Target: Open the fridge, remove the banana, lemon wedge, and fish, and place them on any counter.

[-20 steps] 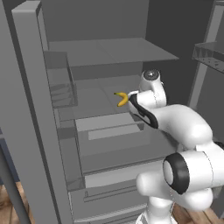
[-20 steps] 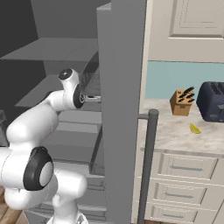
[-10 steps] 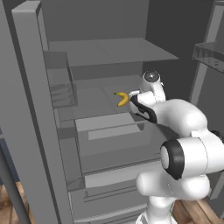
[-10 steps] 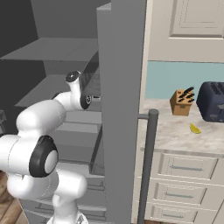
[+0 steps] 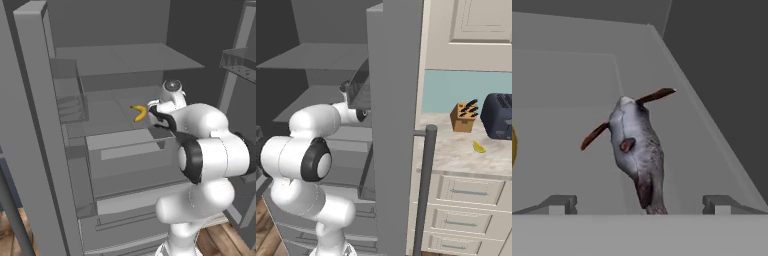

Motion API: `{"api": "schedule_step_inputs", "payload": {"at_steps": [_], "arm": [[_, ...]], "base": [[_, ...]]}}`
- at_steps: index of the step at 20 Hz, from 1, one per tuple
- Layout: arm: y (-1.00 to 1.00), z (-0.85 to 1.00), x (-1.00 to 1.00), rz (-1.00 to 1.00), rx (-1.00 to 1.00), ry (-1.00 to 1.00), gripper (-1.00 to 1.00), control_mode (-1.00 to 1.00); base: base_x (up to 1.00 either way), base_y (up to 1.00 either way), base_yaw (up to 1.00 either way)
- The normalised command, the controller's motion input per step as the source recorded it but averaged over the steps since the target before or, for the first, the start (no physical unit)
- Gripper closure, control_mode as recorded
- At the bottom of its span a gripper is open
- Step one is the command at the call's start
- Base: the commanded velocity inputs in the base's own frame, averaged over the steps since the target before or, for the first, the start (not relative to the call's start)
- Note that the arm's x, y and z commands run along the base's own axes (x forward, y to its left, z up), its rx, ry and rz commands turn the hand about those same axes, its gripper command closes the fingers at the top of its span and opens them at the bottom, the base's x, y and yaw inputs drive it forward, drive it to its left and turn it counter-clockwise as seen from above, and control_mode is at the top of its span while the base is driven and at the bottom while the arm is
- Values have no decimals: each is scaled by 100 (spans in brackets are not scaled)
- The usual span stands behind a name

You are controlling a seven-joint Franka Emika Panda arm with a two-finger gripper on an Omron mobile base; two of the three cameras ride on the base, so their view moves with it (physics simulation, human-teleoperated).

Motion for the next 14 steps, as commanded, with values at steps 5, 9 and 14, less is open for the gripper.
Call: {"api": "schedule_step_inputs", "payload": {"at_steps": [5,9,14], "arm": [[-8,-4,49,0,1,0,-100,-100],[-4,-13,50,0,2,0,-100,-100],[-1,-22,42,0,1,0,-100,-100]], "base": [[0,0,0],[0,0,0],[0,0,0]]}}
